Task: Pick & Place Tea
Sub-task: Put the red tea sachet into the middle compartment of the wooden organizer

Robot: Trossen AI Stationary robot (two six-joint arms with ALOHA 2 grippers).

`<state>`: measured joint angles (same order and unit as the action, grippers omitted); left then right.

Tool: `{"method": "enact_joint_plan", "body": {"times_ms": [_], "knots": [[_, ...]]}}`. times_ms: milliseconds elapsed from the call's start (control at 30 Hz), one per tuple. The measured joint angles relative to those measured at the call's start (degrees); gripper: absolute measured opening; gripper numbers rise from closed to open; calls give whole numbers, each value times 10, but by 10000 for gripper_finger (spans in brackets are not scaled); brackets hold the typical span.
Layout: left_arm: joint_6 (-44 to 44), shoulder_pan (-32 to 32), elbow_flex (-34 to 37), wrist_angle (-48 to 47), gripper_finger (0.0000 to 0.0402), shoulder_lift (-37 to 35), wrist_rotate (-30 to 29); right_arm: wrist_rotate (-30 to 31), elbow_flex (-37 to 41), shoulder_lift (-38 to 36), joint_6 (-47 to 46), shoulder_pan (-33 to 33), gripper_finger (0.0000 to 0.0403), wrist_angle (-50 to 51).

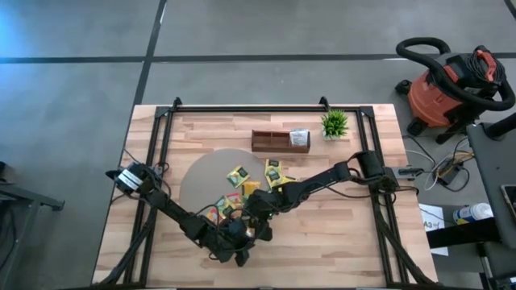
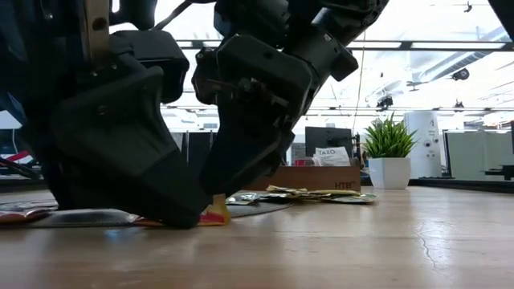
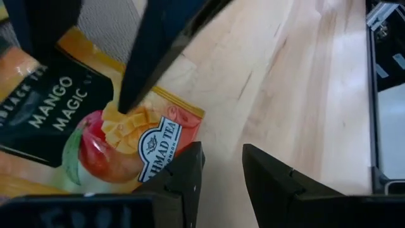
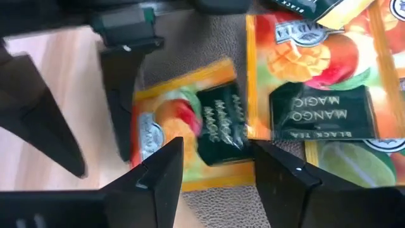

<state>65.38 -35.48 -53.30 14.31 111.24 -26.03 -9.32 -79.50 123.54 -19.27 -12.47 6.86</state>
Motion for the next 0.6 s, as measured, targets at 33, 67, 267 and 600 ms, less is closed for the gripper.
{"method": "enact_joint_plan", "body": {"times_ms": [33, 67, 267, 600], "knots": [[-3, 0, 0, -1, 119, 0, -2, 0, 0, 1, 0, 0, 177, 0], [-6, 0, 0, -2, 119, 0, -4, 0, 0, 1, 0, 0, 176, 0], [-12, 0, 0, -7, 119, 0, -8, -11, 0, 1, 0, 6, 174, 1], [-37, 0, 0, -13, 119, 0, -10, -84, -7, 1, -2, 12, 121, 5]]}}
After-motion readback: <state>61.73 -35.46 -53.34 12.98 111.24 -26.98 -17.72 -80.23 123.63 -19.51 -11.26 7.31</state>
